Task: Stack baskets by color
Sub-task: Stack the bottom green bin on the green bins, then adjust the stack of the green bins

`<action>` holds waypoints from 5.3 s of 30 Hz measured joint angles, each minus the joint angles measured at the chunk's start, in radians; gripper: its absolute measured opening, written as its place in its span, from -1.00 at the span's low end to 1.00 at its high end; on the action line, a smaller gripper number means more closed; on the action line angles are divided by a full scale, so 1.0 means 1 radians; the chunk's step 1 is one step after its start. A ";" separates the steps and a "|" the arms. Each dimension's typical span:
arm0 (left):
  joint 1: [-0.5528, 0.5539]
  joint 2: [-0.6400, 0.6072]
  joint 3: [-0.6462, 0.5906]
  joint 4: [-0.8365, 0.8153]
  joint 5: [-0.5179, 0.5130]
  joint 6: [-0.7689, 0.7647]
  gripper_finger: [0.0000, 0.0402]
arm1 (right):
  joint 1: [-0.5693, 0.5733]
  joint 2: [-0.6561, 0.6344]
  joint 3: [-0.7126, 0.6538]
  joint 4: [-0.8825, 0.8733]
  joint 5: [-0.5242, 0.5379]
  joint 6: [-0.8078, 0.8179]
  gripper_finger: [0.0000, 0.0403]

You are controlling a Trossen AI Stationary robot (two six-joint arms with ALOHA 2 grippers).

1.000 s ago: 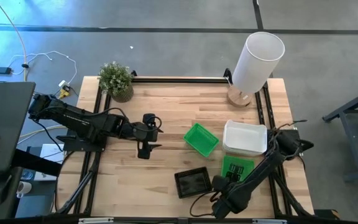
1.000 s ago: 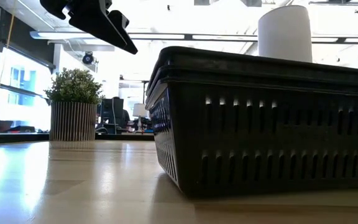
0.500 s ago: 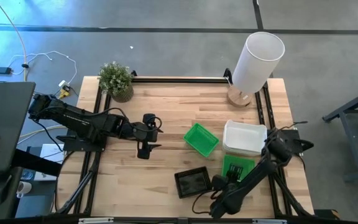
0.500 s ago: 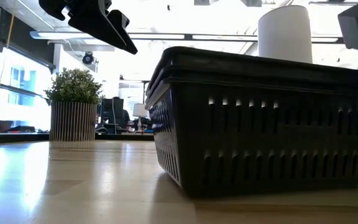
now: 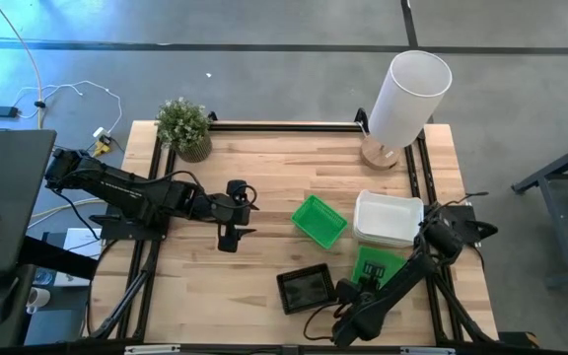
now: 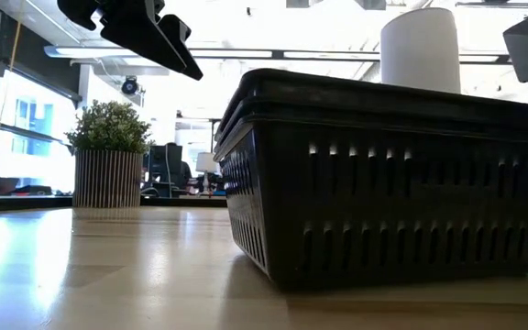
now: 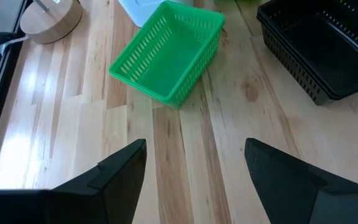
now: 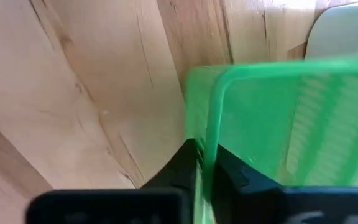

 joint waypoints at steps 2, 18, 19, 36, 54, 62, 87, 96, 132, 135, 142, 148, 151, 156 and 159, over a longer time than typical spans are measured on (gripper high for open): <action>0.000 0.000 0.000 0.000 0.000 -0.002 0.29 | 0.000 0.000 0.000 0.003 -0.002 0.001 -0.97; 0.000 0.000 0.000 -0.124 0.000 -0.025 0.29 | 0.000 -0.054 0.000 0.014 -0.067 0.156 -1.00; 0.000 0.000 0.000 -0.124 0.000 -0.025 0.29 | 0.000 -0.068 0.000 0.015 -0.060 0.171 -1.00; 0.000 -0.063 0.000 -0.292 -0.003 -0.060 0.29 | -0.090 -0.235 0.028 0.081 0.083 0.188 -1.00; 0.000 -0.243 0.000 -0.489 -0.005 -0.153 0.29 | -0.330 -0.235 0.308 0.097 0.254 -0.185 -1.00; 0.000 -0.305 0.000 -0.530 -0.005 -0.173 0.29 | -0.470 -0.235 0.308 0.195 0.237 -0.308 -1.00; 0.000 -0.323 0.000 -0.533 -0.004 -0.208 0.29 | -0.600 -0.097 0.308 0.106 0.063 -0.294 -1.00; 0.000 -0.323 0.000 -0.533 -0.004 -0.202 0.29 | -0.607 -0.092 0.308 0.111 0.092 -0.310 -1.00; 0.000 -0.323 0.000 -0.577 -0.004 -0.212 0.29 | -0.606 -0.023 0.229 0.219 0.102 -0.742 -0.59; 0.000 -0.323 0.000 -0.577 -0.004 -0.212 0.29 | -0.606 -0.023 0.229 0.218 0.127 -0.817 -0.54; 0.000 -0.323 0.000 -0.577 -0.004 -0.212 0.29 | -0.604 -0.022 0.238 0.202 0.110 -0.811 -0.46; 0.000 -0.323 0.000 -0.577 -0.004 -0.210 0.29 | -0.604 -0.030 0.238 0.197 0.098 -0.770 -0.31; 0.000 -0.323 0.000 -0.576 -0.004 -0.210 0.29 | -0.604 -0.035 0.244 0.190 0.100 -0.753 -0.24; 0.000 -0.323 0.000 -0.576 -0.004 -0.212 0.29 | -0.605 -0.035 0.294 0.155 0.038 -0.677 -0.20; 0.000 -0.323 0.000 -0.576 -0.004 -0.212 0.29 | -0.589 -0.037 0.318 0.136 0.000 -0.622 -0.20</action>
